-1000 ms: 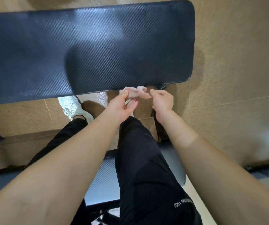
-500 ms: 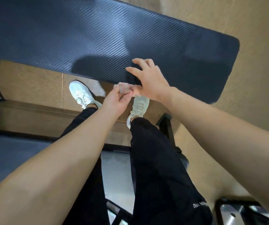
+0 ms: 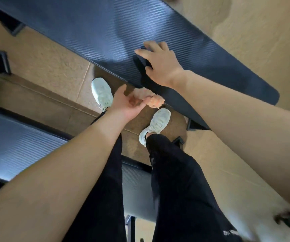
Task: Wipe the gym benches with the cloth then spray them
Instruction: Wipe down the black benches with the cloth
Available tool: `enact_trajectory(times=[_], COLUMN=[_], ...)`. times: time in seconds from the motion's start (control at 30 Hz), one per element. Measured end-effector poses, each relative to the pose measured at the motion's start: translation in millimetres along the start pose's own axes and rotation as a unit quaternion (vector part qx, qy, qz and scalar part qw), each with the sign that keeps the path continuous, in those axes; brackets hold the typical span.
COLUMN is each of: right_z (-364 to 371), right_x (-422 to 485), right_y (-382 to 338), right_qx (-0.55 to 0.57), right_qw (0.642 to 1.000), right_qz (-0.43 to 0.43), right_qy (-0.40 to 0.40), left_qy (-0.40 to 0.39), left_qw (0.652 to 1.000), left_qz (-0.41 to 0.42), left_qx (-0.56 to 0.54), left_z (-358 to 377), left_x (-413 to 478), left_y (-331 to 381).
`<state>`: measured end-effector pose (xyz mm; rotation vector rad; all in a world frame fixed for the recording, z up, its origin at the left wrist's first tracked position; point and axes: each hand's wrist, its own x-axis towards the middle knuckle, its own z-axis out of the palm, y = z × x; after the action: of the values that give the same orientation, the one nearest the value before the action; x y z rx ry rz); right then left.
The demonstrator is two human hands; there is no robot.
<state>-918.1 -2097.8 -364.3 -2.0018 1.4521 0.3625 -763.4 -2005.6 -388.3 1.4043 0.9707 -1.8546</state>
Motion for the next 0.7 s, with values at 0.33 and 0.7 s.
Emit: enact_trajectory(times=[0.33,0.7], right_z=[9.2,-11.5], right_x=[17.9,27.7], right_y=[-20.7,-61.5], right_qx=[-0.119,-0.144], right_qw=[0.989,0.98], right_qz=[-0.013,0.054], right_qy=[-0.088,-0.124], left_qy=[0.001,-0.002], left_qw=[0.997,0.989], left_qz=[0.068,0.128], left_qx=[-0.043,-0.074], left_z=[-2.9,5.3], left_x=[-4.5,-39.0], left_y=[52.9,156.6])
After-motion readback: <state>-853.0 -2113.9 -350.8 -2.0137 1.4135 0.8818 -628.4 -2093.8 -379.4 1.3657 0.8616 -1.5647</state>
